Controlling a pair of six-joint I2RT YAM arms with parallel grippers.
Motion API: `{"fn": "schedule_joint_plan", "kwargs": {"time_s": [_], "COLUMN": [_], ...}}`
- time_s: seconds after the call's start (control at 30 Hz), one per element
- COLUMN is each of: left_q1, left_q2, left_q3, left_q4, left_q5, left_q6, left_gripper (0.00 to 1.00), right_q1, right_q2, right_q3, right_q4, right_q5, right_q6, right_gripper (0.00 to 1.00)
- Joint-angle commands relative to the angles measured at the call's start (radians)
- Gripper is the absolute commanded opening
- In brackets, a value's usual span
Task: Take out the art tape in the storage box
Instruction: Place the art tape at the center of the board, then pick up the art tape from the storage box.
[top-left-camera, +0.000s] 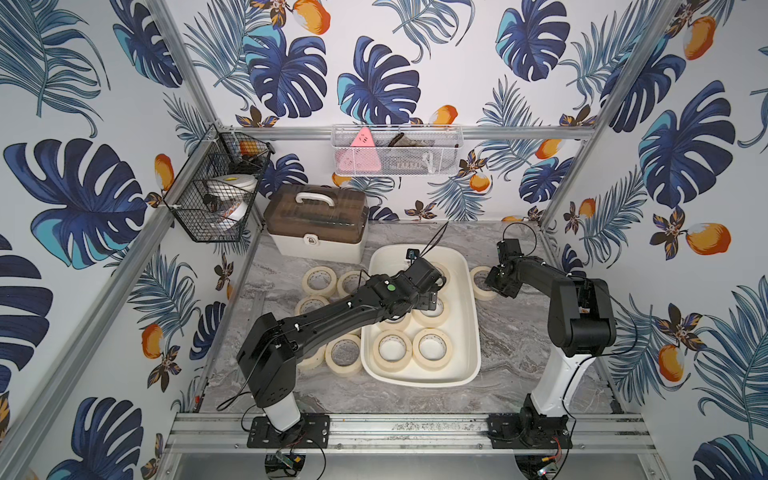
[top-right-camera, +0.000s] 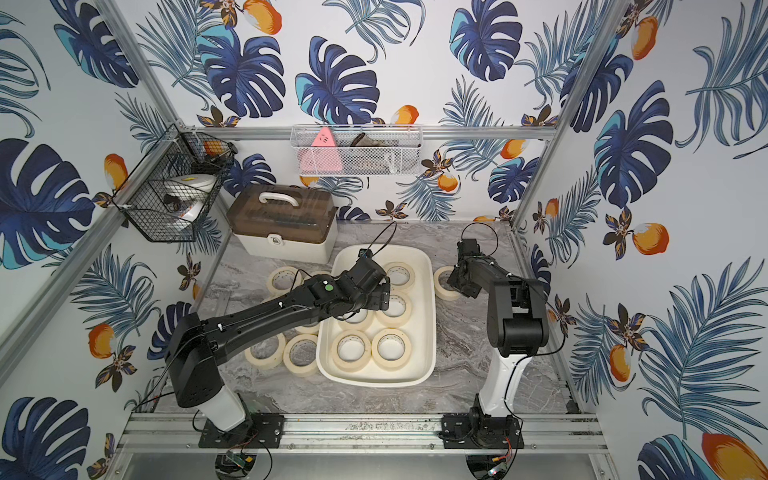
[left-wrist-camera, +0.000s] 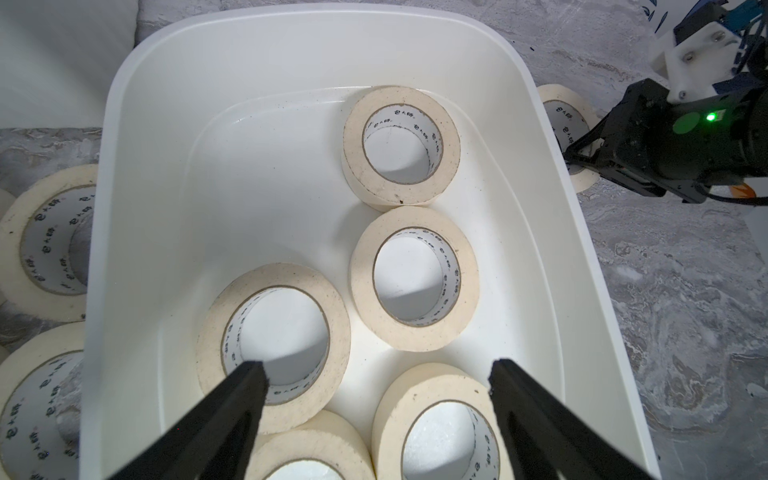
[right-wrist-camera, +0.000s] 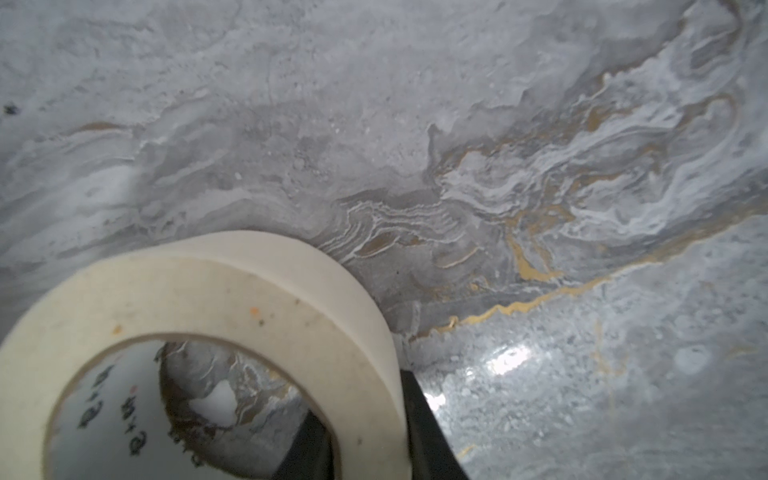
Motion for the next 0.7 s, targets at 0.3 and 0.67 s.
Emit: {"fn": "schedule_joint_plan", "kwargs": {"time_s": [0.3,0.67], "left_q1": [0.04,0.095], "left_q2": [0.056,0.165], "left_q3": [0.018,0.052], "left_q4": [0.032,0.13], "left_q5": [0.013,0.028], "left_q6": [-0.015,-0.022], "left_gripper": [0.92,0.91], "right_q1": [0.005,0.005], "right_q2": [-0.05,-0.242], "right_q3": [0.005,-0.017], "right_q4": [-0.029,-0.108], "right_q5": [-0.029,-0.107], "right_q6": [0.001,-0.007], "right_gripper": [0.51,0.57]}}
